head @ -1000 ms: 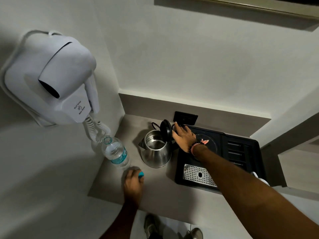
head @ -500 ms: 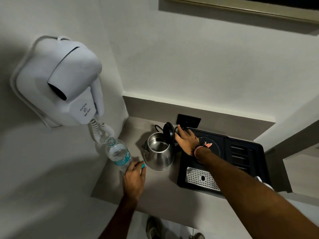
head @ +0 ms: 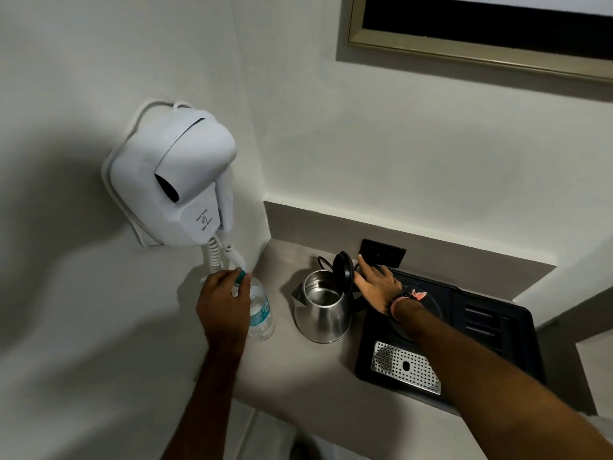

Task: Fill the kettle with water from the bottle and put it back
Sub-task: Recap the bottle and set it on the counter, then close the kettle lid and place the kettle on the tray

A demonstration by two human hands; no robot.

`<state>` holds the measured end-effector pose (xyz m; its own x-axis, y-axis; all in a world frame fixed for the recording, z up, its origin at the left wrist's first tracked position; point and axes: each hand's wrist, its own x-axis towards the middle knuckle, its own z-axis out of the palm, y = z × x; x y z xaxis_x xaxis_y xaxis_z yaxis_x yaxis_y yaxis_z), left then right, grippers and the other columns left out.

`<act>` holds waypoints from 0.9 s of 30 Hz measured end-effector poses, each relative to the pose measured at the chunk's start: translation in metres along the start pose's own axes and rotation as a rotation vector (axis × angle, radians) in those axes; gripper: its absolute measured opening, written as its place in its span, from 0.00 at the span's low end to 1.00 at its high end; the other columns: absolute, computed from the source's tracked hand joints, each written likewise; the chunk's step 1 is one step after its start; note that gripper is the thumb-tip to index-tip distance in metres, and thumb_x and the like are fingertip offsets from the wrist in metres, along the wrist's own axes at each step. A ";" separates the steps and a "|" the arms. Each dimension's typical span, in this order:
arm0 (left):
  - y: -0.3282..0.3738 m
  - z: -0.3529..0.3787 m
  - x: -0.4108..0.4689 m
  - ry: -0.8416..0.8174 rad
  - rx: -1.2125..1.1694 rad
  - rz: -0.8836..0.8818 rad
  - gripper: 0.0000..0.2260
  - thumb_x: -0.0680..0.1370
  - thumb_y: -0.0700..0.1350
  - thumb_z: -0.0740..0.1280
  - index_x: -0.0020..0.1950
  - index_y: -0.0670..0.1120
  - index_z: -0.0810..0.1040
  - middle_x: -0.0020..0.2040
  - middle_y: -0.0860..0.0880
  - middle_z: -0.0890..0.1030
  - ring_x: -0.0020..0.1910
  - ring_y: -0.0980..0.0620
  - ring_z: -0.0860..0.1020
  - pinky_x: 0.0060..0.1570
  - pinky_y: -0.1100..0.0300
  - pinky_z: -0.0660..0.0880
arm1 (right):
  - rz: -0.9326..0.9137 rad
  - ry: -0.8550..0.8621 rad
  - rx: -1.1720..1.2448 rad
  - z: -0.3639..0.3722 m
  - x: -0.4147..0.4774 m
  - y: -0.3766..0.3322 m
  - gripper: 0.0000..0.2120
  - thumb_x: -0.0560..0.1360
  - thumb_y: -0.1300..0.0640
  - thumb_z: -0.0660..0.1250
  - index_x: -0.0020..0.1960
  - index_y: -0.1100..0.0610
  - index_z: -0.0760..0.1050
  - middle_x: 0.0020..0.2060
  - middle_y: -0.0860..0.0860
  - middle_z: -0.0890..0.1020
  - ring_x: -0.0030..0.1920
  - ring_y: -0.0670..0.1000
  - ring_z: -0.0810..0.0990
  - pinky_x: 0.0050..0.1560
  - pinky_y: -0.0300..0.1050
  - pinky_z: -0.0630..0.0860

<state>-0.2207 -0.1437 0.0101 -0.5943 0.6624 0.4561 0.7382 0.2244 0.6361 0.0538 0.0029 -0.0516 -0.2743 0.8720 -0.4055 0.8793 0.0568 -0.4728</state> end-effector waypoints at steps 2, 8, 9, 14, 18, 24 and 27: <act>-0.002 0.001 -0.001 -0.008 -0.033 -0.018 0.09 0.71 0.40 0.77 0.49 0.38 0.86 0.48 0.41 0.85 0.45 0.42 0.83 0.51 0.55 0.76 | 0.002 -0.009 0.002 -0.001 -0.001 -0.001 0.38 0.71 0.28 0.42 0.79 0.38 0.41 0.81 0.52 0.55 0.80 0.57 0.47 0.75 0.65 0.45; -0.005 -0.001 -0.007 0.057 -0.153 -0.034 0.09 0.70 0.38 0.77 0.49 0.37 0.86 0.48 0.40 0.86 0.45 0.50 0.83 0.51 0.77 0.71 | 0.000 -0.011 0.011 0.000 0.000 -0.001 0.38 0.71 0.28 0.40 0.79 0.38 0.41 0.81 0.52 0.55 0.80 0.57 0.46 0.75 0.66 0.45; -0.005 0.000 -0.009 0.057 -0.172 -0.049 0.10 0.70 0.38 0.77 0.50 0.37 0.86 0.48 0.40 0.86 0.45 0.51 0.82 0.49 0.80 0.70 | 0.000 -0.010 0.013 0.000 0.000 -0.001 0.38 0.71 0.28 0.41 0.79 0.38 0.41 0.81 0.52 0.55 0.80 0.57 0.46 0.75 0.66 0.45; -0.011 0.001 -0.011 0.015 -0.252 -0.146 0.13 0.72 0.41 0.76 0.55 0.40 0.85 0.53 0.41 0.86 0.47 0.42 0.85 0.46 0.57 0.80 | 0.002 -0.014 0.023 0.001 0.000 -0.002 0.38 0.71 0.28 0.41 0.78 0.38 0.41 0.81 0.52 0.56 0.80 0.57 0.47 0.74 0.67 0.46; -0.018 -0.002 -0.011 -0.028 -0.211 -0.141 0.19 0.71 0.43 0.77 0.61 0.42 0.82 0.61 0.41 0.83 0.53 0.41 0.84 0.50 0.47 0.82 | -0.035 -0.013 -0.013 0.000 0.000 -0.010 0.39 0.69 0.24 0.41 0.78 0.34 0.41 0.80 0.52 0.56 0.80 0.59 0.47 0.74 0.66 0.47; -0.004 -0.007 -0.028 0.243 -0.095 0.151 0.16 0.78 0.47 0.68 0.62 0.40 0.80 0.60 0.41 0.82 0.54 0.43 0.82 0.54 0.54 0.79 | -0.136 0.004 -0.163 0.007 0.003 -0.031 0.45 0.64 0.17 0.39 0.77 0.33 0.41 0.80 0.57 0.58 0.80 0.61 0.46 0.75 0.66 0.45; 0.023 0.011 -0.039 0.091 -0.170 0.210 0.14 0.80 0.47 0.64 0.62 0.42 0.79 0.59 0.42 0.82 0.57 0.46 0.80 0.59 0.62 0.74 | -0.198 0.020 -0.307 0.009 0.004 -0.036 0.40 0.69 0.21 0.44 0.78 0.34 0.42 0.79 0.59 0.57 0.80 0.62 0.46 0.76 0.67 0.45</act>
<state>-0.1770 -0.1563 -0.0002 -0.4656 0.6129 0.6384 0.7888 -0.0396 0.6133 0.0176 -0.0004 -0.0433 -0.4456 0.8388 -0.3128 0.8868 0.3658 -0.2823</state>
